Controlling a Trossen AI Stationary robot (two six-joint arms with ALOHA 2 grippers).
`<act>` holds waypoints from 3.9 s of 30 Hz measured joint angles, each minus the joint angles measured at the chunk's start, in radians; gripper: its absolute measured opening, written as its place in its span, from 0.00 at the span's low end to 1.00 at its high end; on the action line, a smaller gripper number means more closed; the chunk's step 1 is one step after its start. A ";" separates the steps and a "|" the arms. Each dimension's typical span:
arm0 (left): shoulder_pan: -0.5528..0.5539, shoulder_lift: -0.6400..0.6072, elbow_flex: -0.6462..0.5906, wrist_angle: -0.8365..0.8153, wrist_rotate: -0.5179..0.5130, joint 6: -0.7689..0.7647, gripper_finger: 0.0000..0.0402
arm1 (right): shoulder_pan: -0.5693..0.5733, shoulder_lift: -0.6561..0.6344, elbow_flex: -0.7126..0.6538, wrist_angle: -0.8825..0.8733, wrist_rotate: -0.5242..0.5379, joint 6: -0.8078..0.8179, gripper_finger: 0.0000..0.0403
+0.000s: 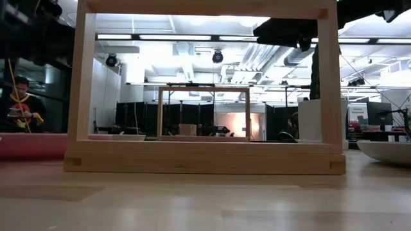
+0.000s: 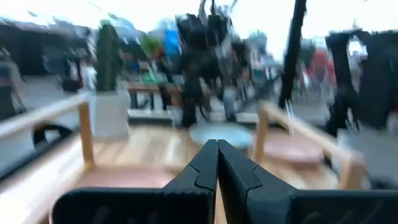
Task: Place and stack plates onto a shelf
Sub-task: Stack the pink plate on top of the light pink plate on the shelf
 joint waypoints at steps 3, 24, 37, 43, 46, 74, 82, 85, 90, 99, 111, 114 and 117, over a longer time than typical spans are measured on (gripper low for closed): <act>0.000 0.029 0.000 0.058 -0.046 -0.026 0.01 | 0.000 0.000 0.000 -0.002 0.000 0.007 0.40; 0.013 0.755 0.432 -0.471 -0.145 -0.120 0.47 | 0.000 0.000 0.000 -0.019 0.000 0.042 0.40; 0.128 1.117 0.613 -0.664 -0.010 0.406 0.46 | 0.000 0.000 0.000 -0.032 -0.001 0.044 0.40; 0.146 1.239 0.635 -0.658 -0.010 0.515 0.46 | 0.000 0.000 0.000 -0.033 -0.001 0.042 0.40; 0.146 1.285 0.643 -0.657 -0.009 0.548 0.46 | 0.000 0.000 0.000 -0.037 -0.001 0.045 0.40; 0.146 1.420 0.657 -0.671 0.004 0.575 0.05 | 0.000 0.001 0.000 -0.040 -0.001 0.045 0.40; 0.148 1.402 0.816 -0.920 -0.001 0.527 0.01 | 0.000 0.001 0.000 -0.041 0.000 0.048 0.40; 0.160 1.365 0.884 -0.999 -0.018 0.526 0.01 | 0.000 0.001 0.000 -0.051 -0.001 0.069 0.40; 0.190 1.261 0.987 -1.058 -0.073 0.527 0.00 | 0.000 0.001 0.000 -0.057 -0.001 0.069 0.40; 0.335 1.154 1.036 -0.790 -0.120 0.235 0.00 | 0.000 0.001 0.000 -0.056 -0.001 0.070 0.40; 0.353 1.201 0.795 -0.400 -0.048 -0.215 0.00 | 0.000 0.001 0.000 -0.056 -0.001 0.069 0.40; 0.363 1.206 0.728 -0.288 -0.091 -0.253 0.00 | 0.000 0.001 0.000 -0.056 0.000 0.069 0.40; 0.370 1.210 0.679 -0.192 -0.116 -0.285 0.00 | 0.000 0.001 0.000 -0.056 0.000 0.069 0.40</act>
